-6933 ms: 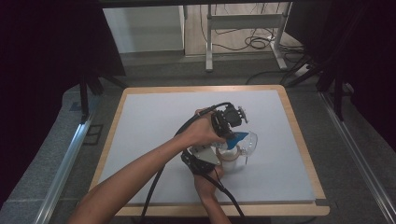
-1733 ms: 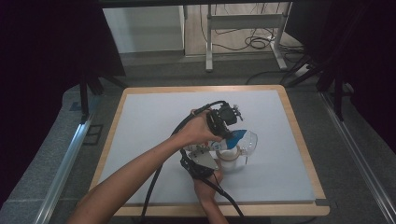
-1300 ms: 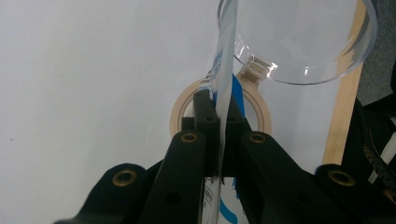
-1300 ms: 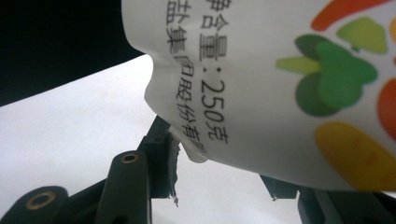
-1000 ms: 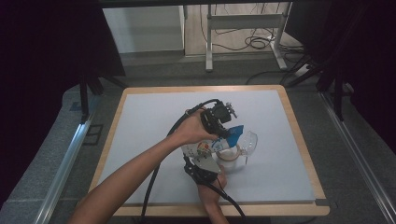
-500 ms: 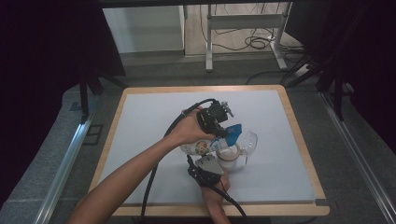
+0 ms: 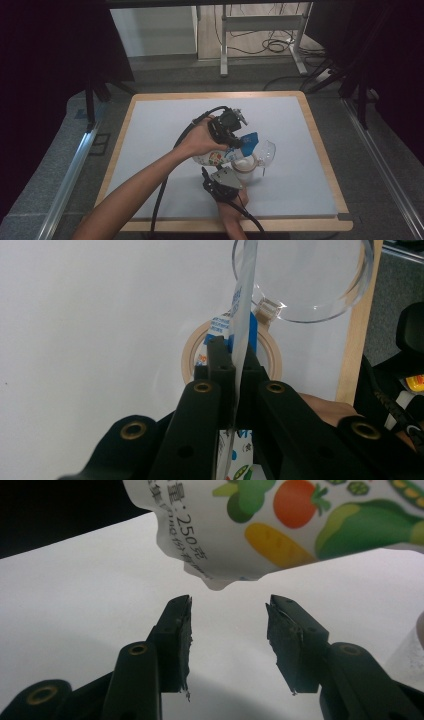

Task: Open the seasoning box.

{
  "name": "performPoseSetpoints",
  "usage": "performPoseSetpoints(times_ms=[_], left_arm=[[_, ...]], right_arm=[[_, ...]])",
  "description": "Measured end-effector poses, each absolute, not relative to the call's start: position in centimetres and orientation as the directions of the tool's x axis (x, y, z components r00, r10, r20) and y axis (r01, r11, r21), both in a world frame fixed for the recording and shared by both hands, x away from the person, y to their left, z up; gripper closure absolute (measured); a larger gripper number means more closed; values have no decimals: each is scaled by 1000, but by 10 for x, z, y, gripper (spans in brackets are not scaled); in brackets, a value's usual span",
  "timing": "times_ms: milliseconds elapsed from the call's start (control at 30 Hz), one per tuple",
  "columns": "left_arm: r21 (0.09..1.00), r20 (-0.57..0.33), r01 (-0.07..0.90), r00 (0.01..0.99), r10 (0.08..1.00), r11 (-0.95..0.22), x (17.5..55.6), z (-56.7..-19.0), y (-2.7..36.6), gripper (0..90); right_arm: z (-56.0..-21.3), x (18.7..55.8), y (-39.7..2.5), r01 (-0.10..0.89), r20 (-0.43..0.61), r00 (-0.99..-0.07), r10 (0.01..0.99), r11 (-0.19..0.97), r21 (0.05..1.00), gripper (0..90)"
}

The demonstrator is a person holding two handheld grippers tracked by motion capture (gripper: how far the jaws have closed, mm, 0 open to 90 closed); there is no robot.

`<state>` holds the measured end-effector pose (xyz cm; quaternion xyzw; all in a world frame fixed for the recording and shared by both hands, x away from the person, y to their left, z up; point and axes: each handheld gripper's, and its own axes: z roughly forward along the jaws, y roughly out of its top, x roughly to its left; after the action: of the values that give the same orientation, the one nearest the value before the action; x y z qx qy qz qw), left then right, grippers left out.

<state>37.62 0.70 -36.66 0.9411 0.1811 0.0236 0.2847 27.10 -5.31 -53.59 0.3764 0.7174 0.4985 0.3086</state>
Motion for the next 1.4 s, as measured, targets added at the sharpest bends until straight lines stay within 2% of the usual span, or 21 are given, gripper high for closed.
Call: performPoseSetpoints(times_ms=[467,900,1100,1400], left_arm=[[610,-83,338,927,367,-716,375,-368,25,900],[706,-135,360,914,383,-610,375,-370,53,900],[758,-167,396,886,431,-519,380,-370,79,900],[787,-193,450,830,523,-422,394,-384,118,900]], right_arm=[[-535,267,-62,235,-57,-535,843,214,948,513],[-535,262,-69,235,-57,-541,839,216,948,506],[-535,260,-75,235,-52,-541,839,211,949,498],[-535,258,-80,233,-55,-543,838,213,949,495]])
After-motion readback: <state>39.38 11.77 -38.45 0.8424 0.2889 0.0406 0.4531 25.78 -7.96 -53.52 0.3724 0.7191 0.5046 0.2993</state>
